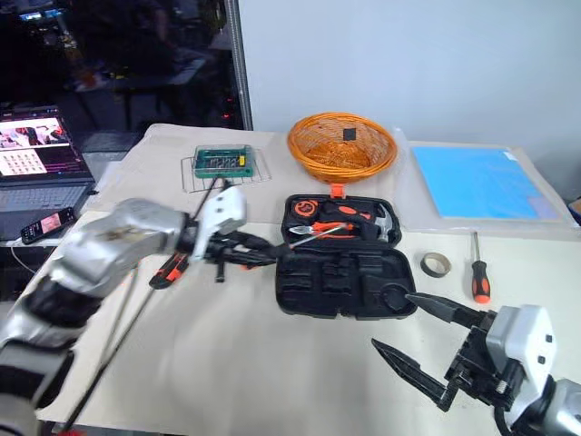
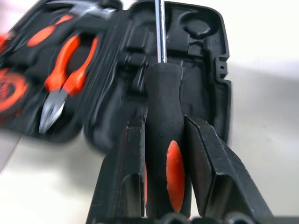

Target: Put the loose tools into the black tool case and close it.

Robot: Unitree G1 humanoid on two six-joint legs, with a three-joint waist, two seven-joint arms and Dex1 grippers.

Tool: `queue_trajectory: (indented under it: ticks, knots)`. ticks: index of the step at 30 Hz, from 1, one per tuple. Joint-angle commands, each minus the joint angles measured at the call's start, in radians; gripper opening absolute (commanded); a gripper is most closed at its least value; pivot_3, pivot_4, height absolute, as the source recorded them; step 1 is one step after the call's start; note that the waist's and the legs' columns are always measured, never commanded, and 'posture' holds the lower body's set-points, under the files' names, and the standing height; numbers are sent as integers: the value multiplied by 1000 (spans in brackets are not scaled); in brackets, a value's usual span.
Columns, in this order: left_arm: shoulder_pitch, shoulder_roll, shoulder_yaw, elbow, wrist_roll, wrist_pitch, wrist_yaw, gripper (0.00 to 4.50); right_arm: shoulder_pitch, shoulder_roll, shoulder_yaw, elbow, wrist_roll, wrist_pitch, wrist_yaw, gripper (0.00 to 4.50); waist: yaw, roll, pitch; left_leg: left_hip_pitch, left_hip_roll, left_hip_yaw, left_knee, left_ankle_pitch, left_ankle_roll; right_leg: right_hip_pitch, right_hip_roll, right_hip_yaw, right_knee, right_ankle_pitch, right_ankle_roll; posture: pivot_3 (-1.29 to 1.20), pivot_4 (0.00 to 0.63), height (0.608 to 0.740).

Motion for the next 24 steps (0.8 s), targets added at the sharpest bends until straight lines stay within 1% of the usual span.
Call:
queue_trajectory:
  ticks: [1,4,6,8,13,17,20,24]
  knots:
    - [-126,-121,-79,206,159,-114,-30,793,42,31,-58,-26,1,-55,25,4500,-4,0,0,0,0,0,1,-1,2,-1,1,1,-1,0,1,0,150,740]
    - [-194,-205,-129,389,276,-211,-40,793,45,33,-65,-34,-3,-64,8,4500,-15,0,0,-4,1,0,3,-2,4,-3,4,4,-5,2,3,0,150,740]
    - [-232,-253,-129,495,331,-275,-33,793,25,22,-67,-33,-2,-62,-10,4500,-24,0,0,-5,1,1,3,-4,6,-3,6,6,-5,1,4,0,150,740]
    - [-263,-290,-133,578,373,-330,-46,793,10,10,-67,-29,0,-59,-20,4500,-30,0,0,-5,2,1,3,-5,6,-3,7,7,-5,1,4,0,150,740]
    - [-307,-372,-148,749,484,-447,-45,793,-5,-2,-53,-30,-5,-53,-32,4500,-22,-1,0,-6,2,1,4,-5,6,-4,7,7,-5,1,4,0,150,740]
    - [-309,-402,-125,775,510,-464,-81,793,4,2,-53,-40,-1,-55,-36,4500,-23,0,0,-6,2,1,6,-5,7,-2,7,7,-5,1,5,0,150,740]
    - [-299,-399,-126,776,541,-469,-109,793,12,6,-58,-46,4,-57,-36,4500,-26,0,0,-6,3,0,8,-5,7,-2,7,7,-4,2,5,0,150,740]
    - [-284,-413,-115,777,563,-427,-120,793,25,18,-50,-46,-11,-67,-32,4500,-26,0,0,-6,3,0,9,-6,7,-2,8,7,-4,2,5,0,150,740]
